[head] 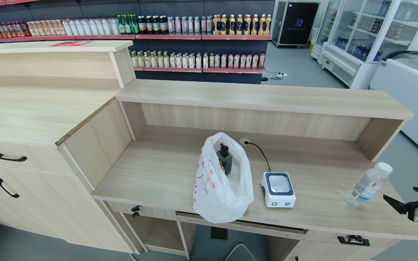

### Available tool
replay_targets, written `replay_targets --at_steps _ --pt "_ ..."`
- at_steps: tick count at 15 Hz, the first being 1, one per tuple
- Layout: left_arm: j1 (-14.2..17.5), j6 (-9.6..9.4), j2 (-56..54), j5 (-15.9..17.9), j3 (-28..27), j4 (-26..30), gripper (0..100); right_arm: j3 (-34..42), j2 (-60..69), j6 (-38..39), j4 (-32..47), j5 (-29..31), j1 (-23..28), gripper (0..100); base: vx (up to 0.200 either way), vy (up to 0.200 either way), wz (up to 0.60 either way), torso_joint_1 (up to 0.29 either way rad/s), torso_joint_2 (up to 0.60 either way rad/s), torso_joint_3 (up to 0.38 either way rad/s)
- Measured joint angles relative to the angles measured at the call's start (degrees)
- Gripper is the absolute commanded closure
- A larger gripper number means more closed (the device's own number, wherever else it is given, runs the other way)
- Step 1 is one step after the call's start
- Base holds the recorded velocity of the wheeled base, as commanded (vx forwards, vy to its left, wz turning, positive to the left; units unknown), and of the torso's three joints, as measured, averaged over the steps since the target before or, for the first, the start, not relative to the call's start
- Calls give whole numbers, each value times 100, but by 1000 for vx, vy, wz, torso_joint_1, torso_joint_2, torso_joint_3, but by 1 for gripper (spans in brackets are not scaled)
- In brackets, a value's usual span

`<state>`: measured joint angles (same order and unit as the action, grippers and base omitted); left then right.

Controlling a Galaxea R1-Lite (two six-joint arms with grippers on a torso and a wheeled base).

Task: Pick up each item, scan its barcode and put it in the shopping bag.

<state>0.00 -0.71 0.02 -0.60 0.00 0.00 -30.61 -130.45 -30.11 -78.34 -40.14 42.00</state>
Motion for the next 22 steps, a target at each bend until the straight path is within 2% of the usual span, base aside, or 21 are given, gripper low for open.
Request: replay_targets --at_steps 8,22 --pt "0 2 0 0 0 0 100 -464 -425 41 -108 2 -512 0 0 0 0 0 0 0" --pt "0 0 0 2 0 0 100 -1035 -808 193 -49 13 -907 0 0 0 0 0 0 0"
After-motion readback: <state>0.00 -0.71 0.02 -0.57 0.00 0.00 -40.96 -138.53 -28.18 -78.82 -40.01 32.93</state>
